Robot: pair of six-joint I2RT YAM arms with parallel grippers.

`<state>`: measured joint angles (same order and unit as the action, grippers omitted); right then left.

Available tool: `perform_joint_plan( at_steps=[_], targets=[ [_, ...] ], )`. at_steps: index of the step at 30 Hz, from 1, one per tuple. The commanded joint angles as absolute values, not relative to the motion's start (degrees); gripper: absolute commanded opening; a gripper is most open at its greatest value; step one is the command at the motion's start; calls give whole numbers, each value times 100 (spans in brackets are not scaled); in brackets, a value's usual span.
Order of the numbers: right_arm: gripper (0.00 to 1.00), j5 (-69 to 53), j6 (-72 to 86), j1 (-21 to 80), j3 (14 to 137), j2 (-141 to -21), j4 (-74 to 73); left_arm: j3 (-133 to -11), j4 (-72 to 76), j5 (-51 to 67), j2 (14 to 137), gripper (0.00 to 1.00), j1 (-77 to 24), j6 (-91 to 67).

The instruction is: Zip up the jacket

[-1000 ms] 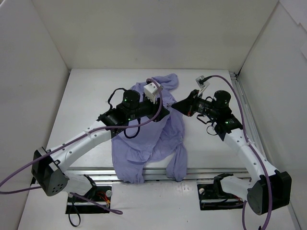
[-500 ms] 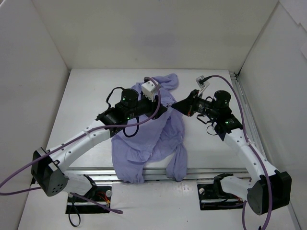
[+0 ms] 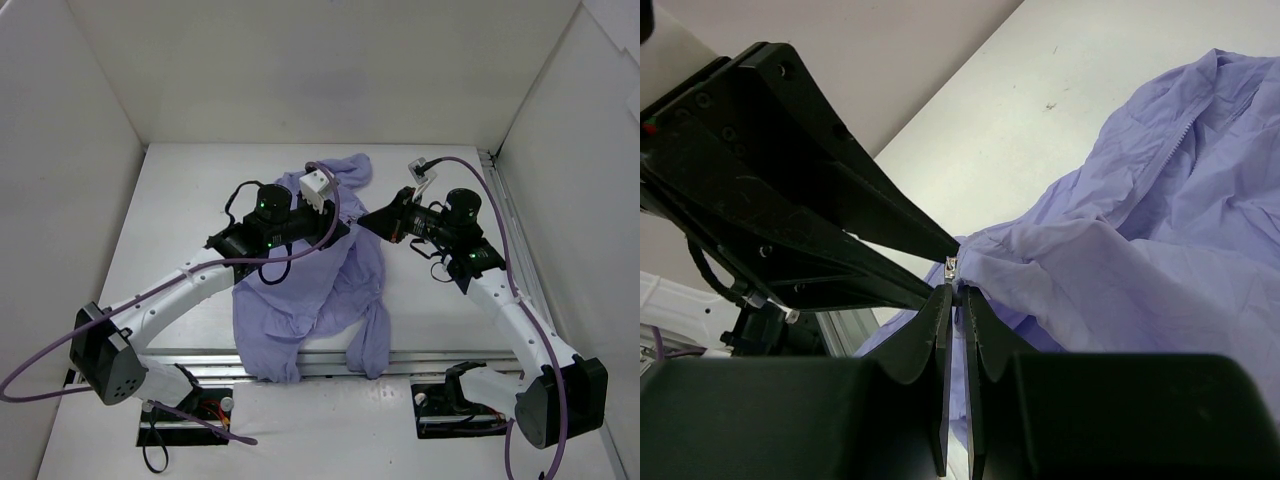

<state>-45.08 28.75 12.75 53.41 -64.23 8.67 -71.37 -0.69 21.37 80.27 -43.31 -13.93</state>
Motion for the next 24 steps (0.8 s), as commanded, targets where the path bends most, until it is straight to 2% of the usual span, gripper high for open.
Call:
perform_joint_plan(
  at_steps=[1,9,14,19,24],
  targets=[
    [0,-4597,2927,1318,5581,-6399,1389,-7374,255,2101,7981,24,-4271,-1301],
    [0,-4605,2944,1327,5546,-6425,1415,-7286,334,1960,7919,25,-4219,-1292],
    [0,-4605,2944,1318,5563,-6434,1415,-7269,422,2135,7972,18,-4166,-1345],
    [0,-4597,2944,1301,5555,-6425,1415,-7269,474,2223,7963,4,-4166,-1362],
    [0,-4614,2936,1309,5572,-6442,1424,-7251,510,2197,7901,0,-4166,-1336]
  ],
)
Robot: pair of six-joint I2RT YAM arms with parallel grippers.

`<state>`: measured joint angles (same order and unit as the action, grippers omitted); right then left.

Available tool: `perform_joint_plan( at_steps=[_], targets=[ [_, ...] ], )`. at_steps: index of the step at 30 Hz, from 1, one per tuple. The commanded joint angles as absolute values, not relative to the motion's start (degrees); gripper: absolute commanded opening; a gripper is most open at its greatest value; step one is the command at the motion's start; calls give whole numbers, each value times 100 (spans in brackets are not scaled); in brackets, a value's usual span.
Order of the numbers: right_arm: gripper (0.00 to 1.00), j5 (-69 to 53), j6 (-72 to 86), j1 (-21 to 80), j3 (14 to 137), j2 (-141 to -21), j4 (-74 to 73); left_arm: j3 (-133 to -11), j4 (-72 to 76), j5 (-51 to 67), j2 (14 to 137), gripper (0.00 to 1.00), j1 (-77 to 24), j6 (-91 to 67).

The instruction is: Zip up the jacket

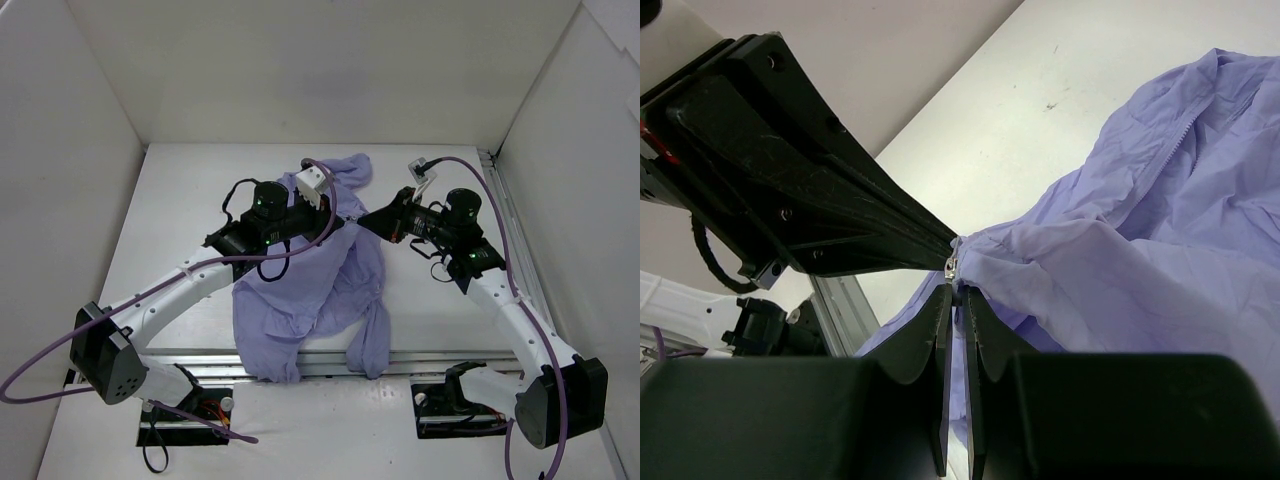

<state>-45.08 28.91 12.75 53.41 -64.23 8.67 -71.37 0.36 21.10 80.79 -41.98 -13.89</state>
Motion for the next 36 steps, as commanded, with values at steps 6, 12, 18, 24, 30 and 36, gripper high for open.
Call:
perform_joint_plan(
  at_steps=[6,12,18,24,30,36],
  targets=[
    [0,-4702,2909,1310,5572,-6443,1389,-7163,633,2110,7858,0,-4166,-1327],
    [0,-4711,2760,1310,5695,-6407,1064,-6812,1028,1583,7638,0,-4166,-1371],
    [0,-4702,2672,1309,5862,-6381,748,-6768,1142,1152,7717,0,-4061,-1599],
    [0,-4746,2575,1309,6091,-6381,308,-6759,1467,1343,7910,0,-3885,-1889],
    [0,-4720,2540,1318,6100,-6425,264,-6234,1713,1907,7482,27,-3595,-2477],
    [0,-4886,2470,1310,6240,-6583,272,-5582,2495,2703,7127,58,-3332,-2374]
  ],
)
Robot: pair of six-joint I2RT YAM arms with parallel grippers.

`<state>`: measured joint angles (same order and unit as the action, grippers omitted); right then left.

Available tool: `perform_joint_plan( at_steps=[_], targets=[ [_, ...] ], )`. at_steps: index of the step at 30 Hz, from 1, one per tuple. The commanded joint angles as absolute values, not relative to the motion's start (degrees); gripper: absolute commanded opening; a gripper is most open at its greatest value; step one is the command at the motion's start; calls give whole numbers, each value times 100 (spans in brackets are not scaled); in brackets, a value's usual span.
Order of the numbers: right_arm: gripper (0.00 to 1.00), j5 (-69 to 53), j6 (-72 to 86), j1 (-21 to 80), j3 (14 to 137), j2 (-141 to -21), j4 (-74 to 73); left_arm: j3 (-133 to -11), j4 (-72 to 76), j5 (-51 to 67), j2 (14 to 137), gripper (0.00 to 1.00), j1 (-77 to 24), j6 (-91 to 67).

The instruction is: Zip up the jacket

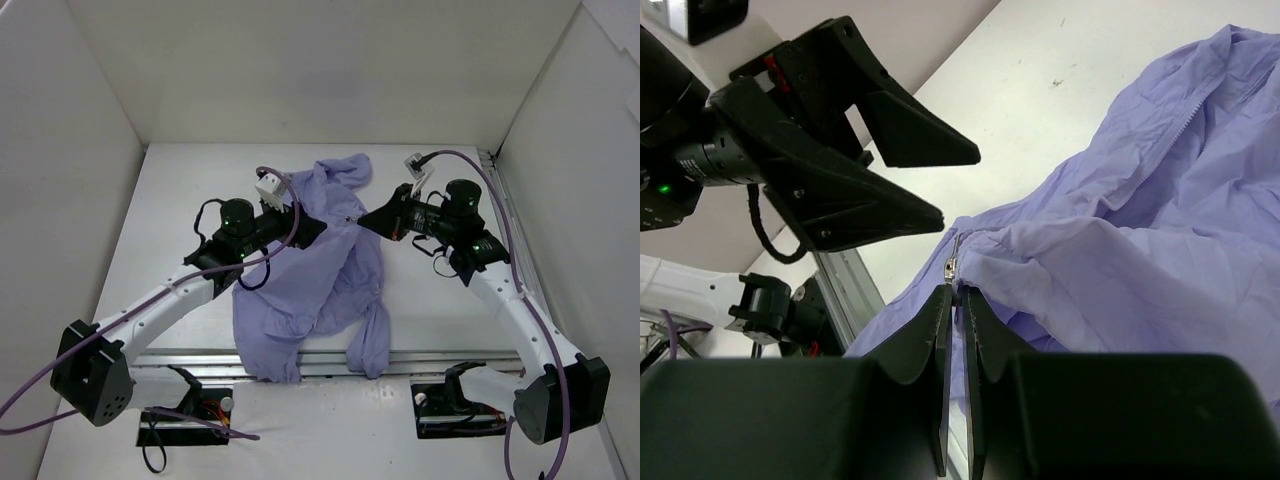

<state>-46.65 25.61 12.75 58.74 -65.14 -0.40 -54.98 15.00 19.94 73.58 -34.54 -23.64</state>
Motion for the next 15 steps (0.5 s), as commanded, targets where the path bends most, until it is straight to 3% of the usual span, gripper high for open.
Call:
perform_joint_plan(
  at_steps=[1,7,15],
  targets=[
    [0,-4904,2444,1310,6284,-6609,272,-5546,2757,2907,7171,59,-3331,-2347],
    [0,-5018,2399,1336,6354,-6653,272,-5554,3375,4060,7488,61,-3111,-2048],
    [0,-5071,2391,1336,6407,-6671,264,-6038,3059,4684,7761,51,-3111,-1609]
  ],
)
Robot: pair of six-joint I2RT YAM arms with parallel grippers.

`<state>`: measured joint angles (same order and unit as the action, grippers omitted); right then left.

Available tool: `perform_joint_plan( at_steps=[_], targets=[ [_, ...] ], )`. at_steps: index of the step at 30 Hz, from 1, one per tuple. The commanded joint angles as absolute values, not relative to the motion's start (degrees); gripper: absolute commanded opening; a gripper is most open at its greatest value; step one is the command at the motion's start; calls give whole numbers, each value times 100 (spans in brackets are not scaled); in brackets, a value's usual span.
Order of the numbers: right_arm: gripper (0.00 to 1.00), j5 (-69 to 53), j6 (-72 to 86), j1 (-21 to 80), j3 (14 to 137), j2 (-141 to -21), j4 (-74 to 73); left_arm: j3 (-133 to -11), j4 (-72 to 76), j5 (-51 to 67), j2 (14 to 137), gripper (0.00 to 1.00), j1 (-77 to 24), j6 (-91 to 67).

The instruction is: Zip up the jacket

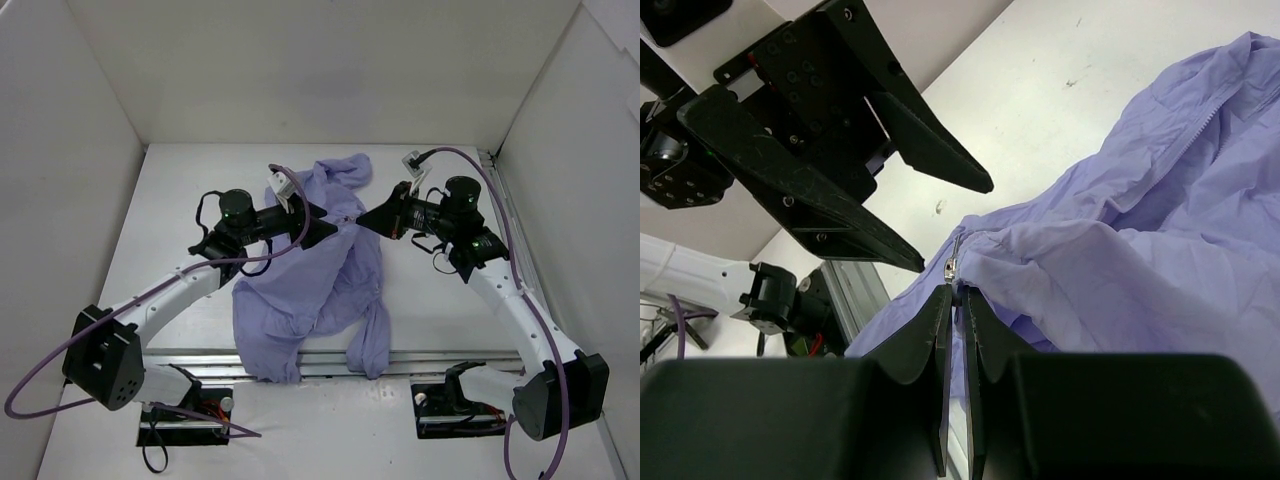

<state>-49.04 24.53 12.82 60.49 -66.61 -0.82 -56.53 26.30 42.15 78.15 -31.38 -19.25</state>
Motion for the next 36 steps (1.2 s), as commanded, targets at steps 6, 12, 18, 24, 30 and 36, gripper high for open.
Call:
perform_joint_plan(
  at_steps=[6,12,18,24,30,36],
  targets=[
    [0,-5089,2364,1345,6407,-6723,272,-6231,3059,4931,7971,47,-3111,-1600],
    [0,-5080,2338,1362,6399,-6732,272,-6459,2814,4931,8182,47,-3111,-1460],
    [0,-5063,2338,1362,6372,-6750,299,-6627,2654,4904,8341,43,-3226,-1327],
    [0,-5036,2347,1389,6363,-6759,316,-6723,2593,4895,8446,34,-3278,-1301],
    [0,-5045,2355,1397,6363,-6750,334,-6776,2505,4878,8490,30,-3331,-1248],
    [0,-5036,2373,1424,6363,-6741,334,-6776,2426,4782,8455,22,-3384,-1204]
  ],
)
